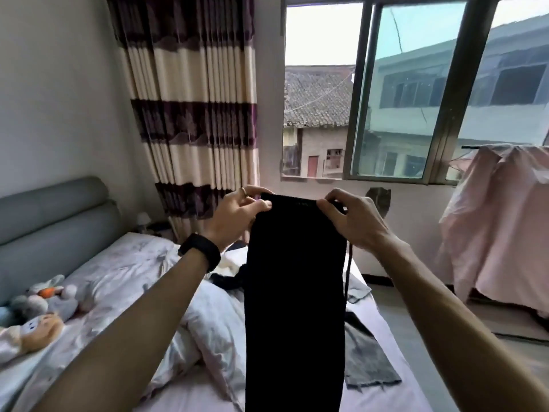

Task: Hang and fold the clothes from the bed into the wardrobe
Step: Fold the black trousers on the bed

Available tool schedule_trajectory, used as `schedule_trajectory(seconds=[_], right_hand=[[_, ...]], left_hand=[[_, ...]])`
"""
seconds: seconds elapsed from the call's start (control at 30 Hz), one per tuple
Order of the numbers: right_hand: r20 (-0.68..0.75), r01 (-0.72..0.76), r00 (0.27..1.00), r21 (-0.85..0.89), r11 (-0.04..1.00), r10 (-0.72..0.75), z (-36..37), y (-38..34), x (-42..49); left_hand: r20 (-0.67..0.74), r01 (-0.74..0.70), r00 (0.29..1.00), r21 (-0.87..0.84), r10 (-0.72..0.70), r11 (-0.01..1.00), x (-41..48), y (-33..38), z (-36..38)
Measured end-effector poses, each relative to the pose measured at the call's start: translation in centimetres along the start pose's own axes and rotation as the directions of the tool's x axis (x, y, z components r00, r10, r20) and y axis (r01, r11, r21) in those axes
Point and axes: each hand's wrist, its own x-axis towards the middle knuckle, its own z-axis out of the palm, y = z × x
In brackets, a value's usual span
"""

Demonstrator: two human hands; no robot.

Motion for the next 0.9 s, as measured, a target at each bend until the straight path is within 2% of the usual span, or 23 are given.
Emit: schedule_trajectory(seconds=[0.13,0.3,0.37,0.47,0.6,0.73,0.77,0.83,0.9], right_hand=[[0.193,-0.087,0.975,-0.116,0.989,0.108,8.3,8.2,-3.5],[0.305,-0.159,0.927,-0.209,0.965,0.219,18.1,17.1,-6.0],[0.336,-0.254,0.883,-0.245,0.936,0.328,21.9,20.7,-6.2],[0.395,-0.312,0.812,-0.328,0.892,0.429,27.1,26.1,-5.8],[0.431,-0.304,0.748,-0.455,0.837,0.505,32.9,32.4,-5.9],[0.435,-0.184,0.722,-0.629,0.755,0.538,39.7,39.0,-6.1],[0.436,-0.219,0.702,-0.62,0.754,0.563,41.4,40.4,-6.2],[0.415,-0.417,0.657,-0.496,0.762,0.629,45.0,43.5,-6.2],[0.344,-0.584,0.669,-0.306,0.752,0.659,47.8,45.8,-6.0]], left_hand=[[0.108,0.156,0.979,0.135,-0.171,0.979,-0.6,-11.5,1.8],[0.126,0.289,0.933,0.29,-0.336,0.912,1.2,-24.7,4.3],[0.124,0.345,0.91,0.309,-0.397,0.886,2.8,-30.4,5.4],[0.121,0.421,0.866,0.348,-0.485,0.838,5.4,-38.0,7.3],[0.158,0.476,0.797,0.429,-0.583,0.768,7.7,-46.8,9.4],[0.164,0.489,0.75,0.517,-0.641,0.703,9.8,-55.9,11.1],[0.15,0.505,0.747,0.505,-0.648,0.7,10.3,-58.1,11.5],[0.118,0.575,0.73,0.426,-0.673,0.698,11.6,-62.4,12.9],[0.073,0.635,0.723,0.325,-0.687,0.701,13.0,-65.5,14.2]])
